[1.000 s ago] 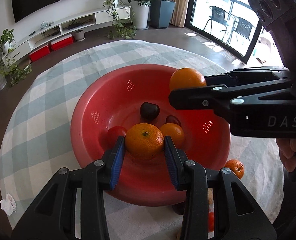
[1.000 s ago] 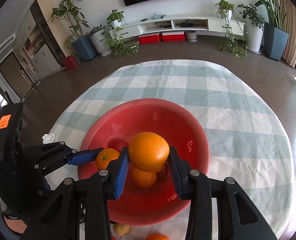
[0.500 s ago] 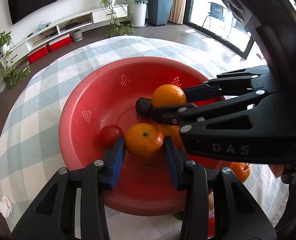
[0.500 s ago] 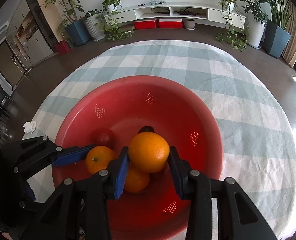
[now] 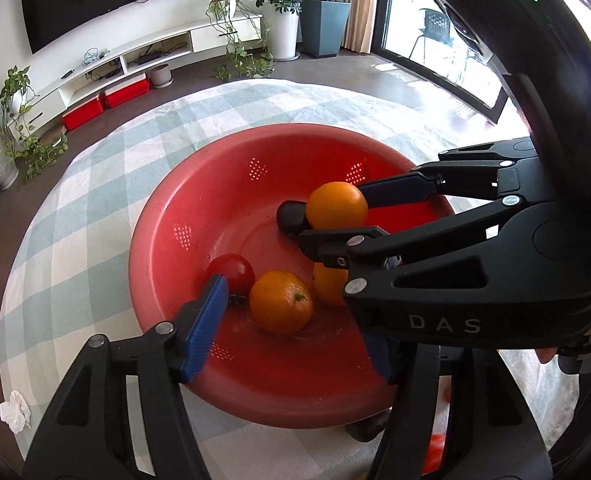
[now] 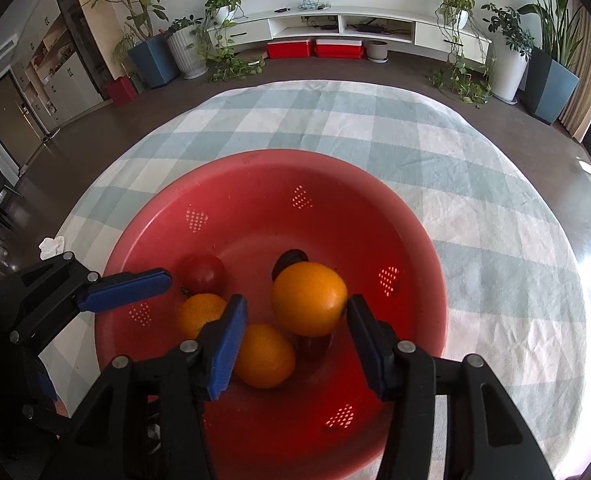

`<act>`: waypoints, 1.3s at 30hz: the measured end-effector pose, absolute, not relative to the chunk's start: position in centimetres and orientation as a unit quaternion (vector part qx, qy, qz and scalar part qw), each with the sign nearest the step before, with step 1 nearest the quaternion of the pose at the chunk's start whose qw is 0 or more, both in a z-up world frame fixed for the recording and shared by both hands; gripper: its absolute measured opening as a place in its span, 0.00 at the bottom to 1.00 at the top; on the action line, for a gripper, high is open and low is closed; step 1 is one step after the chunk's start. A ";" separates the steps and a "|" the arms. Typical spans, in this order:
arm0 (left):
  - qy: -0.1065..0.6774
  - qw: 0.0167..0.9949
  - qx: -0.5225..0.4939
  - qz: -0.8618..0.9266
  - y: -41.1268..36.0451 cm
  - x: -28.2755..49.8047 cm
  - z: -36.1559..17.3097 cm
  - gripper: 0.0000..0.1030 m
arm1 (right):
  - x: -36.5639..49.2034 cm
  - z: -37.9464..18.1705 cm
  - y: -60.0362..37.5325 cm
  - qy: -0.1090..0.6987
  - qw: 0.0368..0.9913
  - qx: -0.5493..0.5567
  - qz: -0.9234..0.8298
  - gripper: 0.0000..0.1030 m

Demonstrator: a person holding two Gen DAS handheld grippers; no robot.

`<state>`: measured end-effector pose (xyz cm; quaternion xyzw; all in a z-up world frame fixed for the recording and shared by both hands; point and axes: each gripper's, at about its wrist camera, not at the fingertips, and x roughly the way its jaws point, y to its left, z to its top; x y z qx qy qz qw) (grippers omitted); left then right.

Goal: Organize fruits
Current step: 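Carry both oranges over the red bowl and open both tools to drop them, then lift both open tools away from the red bowl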

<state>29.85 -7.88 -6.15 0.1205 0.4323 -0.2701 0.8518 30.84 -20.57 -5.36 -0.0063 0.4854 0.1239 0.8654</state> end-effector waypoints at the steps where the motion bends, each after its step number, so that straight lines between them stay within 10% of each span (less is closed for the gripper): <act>1: 0.432 0.852 0.120 -0.270 -7.8 29.8 -6.1 0.60 | 30.8 -5.4 -20.6 0.486 0.865 -0.007 0.124 0.55; 7: 0.426 0.858 0.112 -0.265 -7.2 29.3 -5.4 0.67 | 30.5 -4.7 -20.7 0.478 0.870 -0.002 0.119 0.56; 14: 0.385 0.882 0.107 -0.250 -6.1 26.9 -2.5 1.00 | 28.0 -0.7 -22.0 0.425 0.897 0.026 0.122 0.73; 20: 0.351 0.904 0.084 -0.230 -4.0 23.4 -0.3 1.00 | 23.6 2.4 -24.0 0.365 0.919 0.069 0.128 0.99; 39: 0.346 0.914 0.056 -0.202 -1.2 9.2 -3.0 1.00 | 8.6 -1.9 -26.3 0.360 0.917 0.124 0.120 1.00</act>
